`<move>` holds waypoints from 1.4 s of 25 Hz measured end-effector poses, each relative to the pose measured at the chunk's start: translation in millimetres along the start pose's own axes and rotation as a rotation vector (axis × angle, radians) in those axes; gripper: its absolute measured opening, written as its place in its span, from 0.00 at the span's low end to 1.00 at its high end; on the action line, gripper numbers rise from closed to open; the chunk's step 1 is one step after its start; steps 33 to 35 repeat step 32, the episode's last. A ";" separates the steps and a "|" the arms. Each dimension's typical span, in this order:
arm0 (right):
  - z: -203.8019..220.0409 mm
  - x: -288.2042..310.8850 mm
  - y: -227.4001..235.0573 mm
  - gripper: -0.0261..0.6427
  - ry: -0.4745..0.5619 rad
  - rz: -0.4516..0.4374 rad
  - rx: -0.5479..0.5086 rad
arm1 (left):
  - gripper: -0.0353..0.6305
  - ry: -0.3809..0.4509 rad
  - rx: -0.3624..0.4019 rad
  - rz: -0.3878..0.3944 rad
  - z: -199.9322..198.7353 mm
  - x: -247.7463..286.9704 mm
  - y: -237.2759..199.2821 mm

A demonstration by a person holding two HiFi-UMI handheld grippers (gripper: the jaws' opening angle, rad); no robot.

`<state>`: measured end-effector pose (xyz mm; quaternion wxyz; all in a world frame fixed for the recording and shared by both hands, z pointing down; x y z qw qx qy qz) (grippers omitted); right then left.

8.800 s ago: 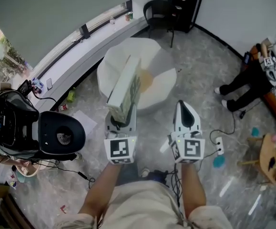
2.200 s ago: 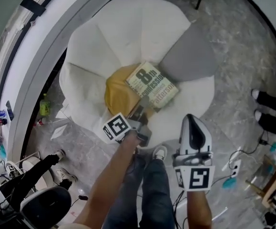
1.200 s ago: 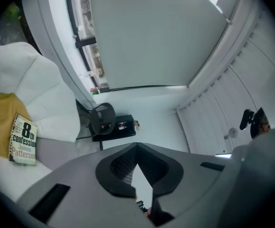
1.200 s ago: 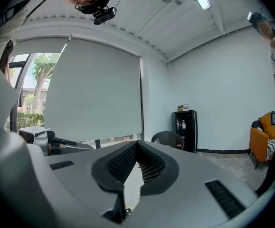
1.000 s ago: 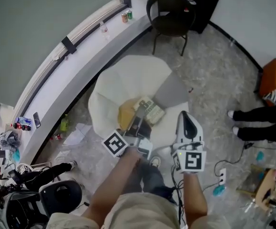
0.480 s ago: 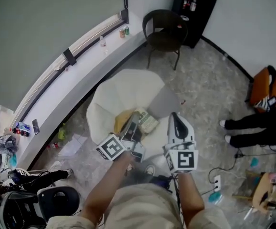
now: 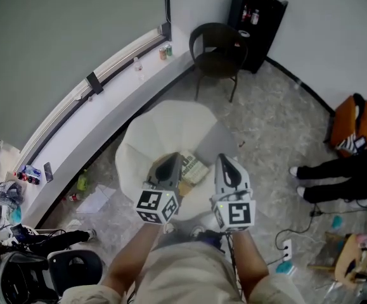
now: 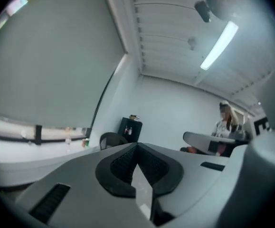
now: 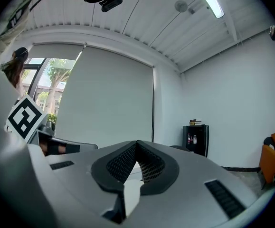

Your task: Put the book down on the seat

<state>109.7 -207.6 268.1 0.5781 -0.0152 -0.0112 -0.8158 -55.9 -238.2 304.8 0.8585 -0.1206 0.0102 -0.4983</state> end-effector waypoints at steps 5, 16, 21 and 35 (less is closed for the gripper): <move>-2.4 1.4 -0.9 0.04 0.006 0.001 -0.014 | 0.06 0.015 0.269 -0.087 -10.6 -4.9 4.7; -0.9 5.7 -1.7 0.04 -0.008 0.000 -0.044 | 0.06 0.038 0.286 -0.061 -18.8 -5.9 -1.6; -1.7 6.6 -1.2 0.04 -0.009 0.001 -0.052 | 0.06 0.030 0.277 -0.038 -19.9 -3.2 -3.9; 0.9 10.4 1.4 0.04 -0.021 0.004 -0.054 | 0.06 0.022 0.274 -0.045 -17.7 1.8 -7.2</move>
Point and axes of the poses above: the fingertips, and each gripper's own axes: x forward along the fingers, y to its right, z out of its underside, the point moved 6 cm from there along -x, backward along the fingers, and after that the axes turned 4 degrees about x, right-handed, at the moved point
